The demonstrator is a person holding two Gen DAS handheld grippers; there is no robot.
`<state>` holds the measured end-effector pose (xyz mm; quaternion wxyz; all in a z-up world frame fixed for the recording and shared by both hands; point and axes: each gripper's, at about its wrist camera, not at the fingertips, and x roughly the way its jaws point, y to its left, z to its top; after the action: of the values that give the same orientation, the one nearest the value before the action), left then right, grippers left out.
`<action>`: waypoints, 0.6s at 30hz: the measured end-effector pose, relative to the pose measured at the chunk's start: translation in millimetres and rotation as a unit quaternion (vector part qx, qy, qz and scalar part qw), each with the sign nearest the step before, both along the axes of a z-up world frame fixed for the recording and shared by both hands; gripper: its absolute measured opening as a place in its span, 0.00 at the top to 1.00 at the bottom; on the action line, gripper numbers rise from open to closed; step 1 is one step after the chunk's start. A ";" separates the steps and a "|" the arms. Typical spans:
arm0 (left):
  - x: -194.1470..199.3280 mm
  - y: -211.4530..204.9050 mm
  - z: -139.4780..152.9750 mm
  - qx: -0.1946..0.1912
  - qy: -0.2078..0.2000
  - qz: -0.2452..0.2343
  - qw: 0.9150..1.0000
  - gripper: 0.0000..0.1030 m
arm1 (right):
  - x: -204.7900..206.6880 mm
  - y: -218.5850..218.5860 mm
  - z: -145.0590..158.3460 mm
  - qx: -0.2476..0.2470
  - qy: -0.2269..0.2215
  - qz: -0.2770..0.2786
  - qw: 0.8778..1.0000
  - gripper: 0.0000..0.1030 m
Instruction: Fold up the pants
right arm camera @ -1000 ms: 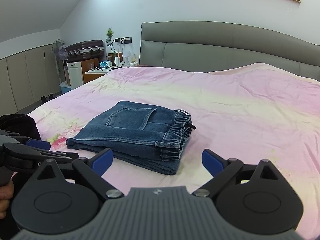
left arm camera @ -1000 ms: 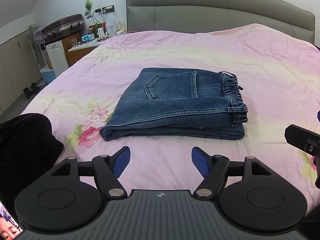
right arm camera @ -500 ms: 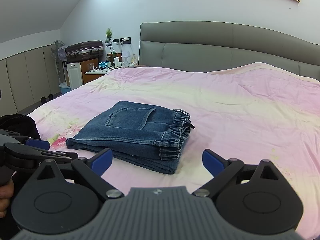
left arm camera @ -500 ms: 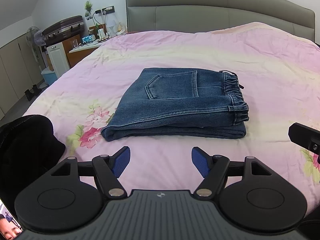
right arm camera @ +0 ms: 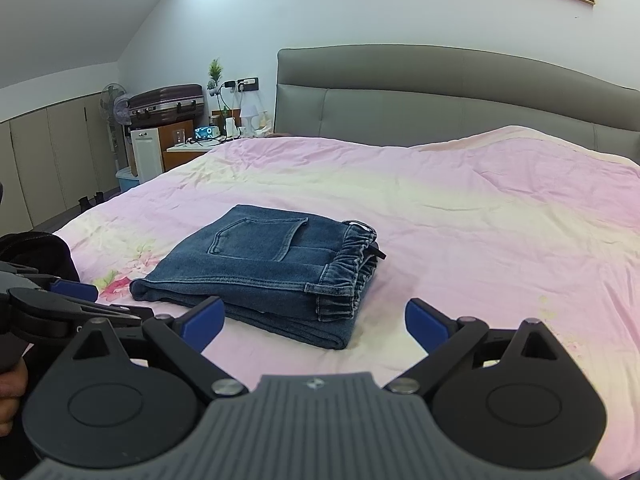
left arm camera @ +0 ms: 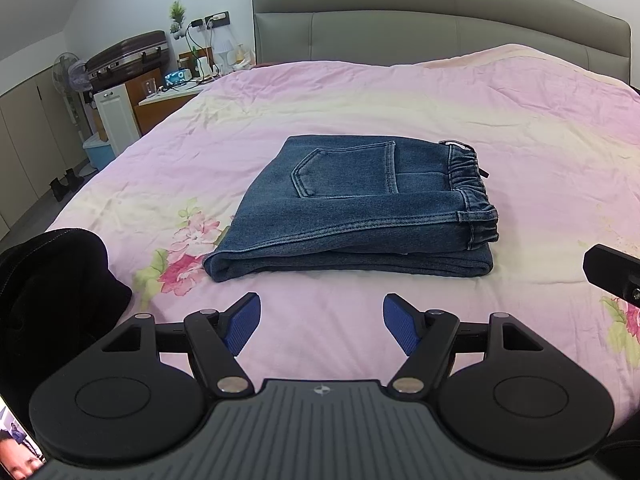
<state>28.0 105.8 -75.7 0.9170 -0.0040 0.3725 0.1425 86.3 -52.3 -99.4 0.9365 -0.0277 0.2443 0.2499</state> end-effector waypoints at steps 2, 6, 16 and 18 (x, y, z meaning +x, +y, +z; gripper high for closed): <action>0.3 0.1 -0.2 0.000 0.000 0.000 1.000 0.20 | -0.5 0.3 -0.2 -0.001 0.000 0.001 1.000 0.09; 0.6 0.0 -0.3 0.000 0.000 0.000 1.000 0.20 | 0.0 -0.4 -0.2 -0.001 0.000 0.001 1.000 0.09; -0.5 -0.6 0.2 -0.001 0.000 -0.001 1.000 0.20 | -0.2 -1.0 0.2 -0.001 0.000 0.002 1.000 0.08; -0.7 -0.5 0.4 -0.001 -0.001 -0.001 1.000 0.20 | -0.1 -0.9 0.2 -0.001 0.000 0.002 1.000 0.07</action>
<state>27.3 105.3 -75.3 0.9175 -0.0046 0.3720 0.1407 86.2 -53.3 -99.2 0.9359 -0.0290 0.2444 0.2520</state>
